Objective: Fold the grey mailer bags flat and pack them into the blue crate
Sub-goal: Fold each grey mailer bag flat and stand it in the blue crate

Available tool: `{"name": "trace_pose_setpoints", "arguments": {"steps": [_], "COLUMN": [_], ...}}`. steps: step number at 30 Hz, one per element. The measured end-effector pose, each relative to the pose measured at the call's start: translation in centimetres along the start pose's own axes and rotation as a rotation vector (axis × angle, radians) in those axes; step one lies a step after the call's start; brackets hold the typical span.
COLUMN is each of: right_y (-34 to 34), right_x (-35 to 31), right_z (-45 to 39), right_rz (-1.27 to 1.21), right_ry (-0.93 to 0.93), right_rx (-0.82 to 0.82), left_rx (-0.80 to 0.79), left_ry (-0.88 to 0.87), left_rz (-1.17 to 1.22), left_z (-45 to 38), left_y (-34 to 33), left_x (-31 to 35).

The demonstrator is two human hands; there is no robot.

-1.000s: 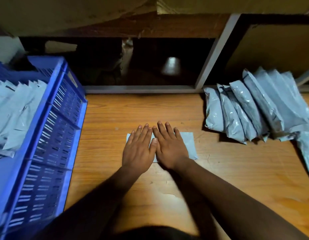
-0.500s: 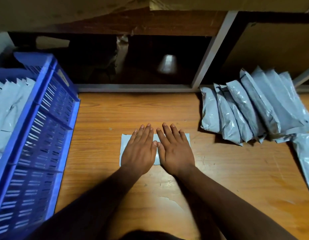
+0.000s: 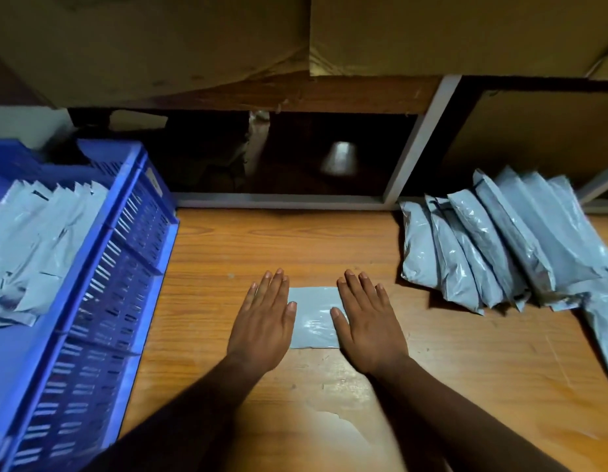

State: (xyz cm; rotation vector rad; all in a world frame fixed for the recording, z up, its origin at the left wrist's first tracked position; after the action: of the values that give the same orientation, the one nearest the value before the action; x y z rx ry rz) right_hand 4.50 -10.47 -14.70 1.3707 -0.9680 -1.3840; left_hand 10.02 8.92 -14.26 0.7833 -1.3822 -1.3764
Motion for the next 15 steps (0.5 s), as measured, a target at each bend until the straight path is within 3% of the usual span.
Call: {"name": "trace_pose_setpoints", "arguments": {"steps": [5, 8, 11, 15], "right_y": [1.2, 1.5, -0.1, -1.0], "right_x": [-0.4, -2.8, -5.0, -4.9], "right_z": [-0.8, -1.8, -2.0, -1.5], "right_rz": [-0.052, -0.059, -0.034, 0.004], "right_ry": [-0.005, 0.090, 0.136, 0.104], "right_rx": [-0.049, 0.024, 0.038, 0.091], "left_rx": [-0.018, 0.066, 0.048, 0.073], "left_ry": [0.013, -0.052, -0.155, -0.132], "left_rz": [0.091, 0.091, 0.038, -0.037], "left_z": [-0.5, -1.2, -1.0, -1.0], "left_y": [1.1, 2.3, 1.0, -0.4], "left_x": [-0.2, 1.3, 2.6, 2.9]}}
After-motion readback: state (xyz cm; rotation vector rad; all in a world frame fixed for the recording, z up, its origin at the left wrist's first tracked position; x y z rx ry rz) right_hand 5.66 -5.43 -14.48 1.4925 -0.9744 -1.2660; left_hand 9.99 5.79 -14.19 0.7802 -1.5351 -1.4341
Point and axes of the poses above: each hand's wrist, its own z-axis away from the middle knuckle, its own y-axis out of the back of the hand, x = y × z, the point moved 6 cm from there along -z, towards the middle knuckle, and after that the axes turned 6 degrees about y, right-handed, at the moved point
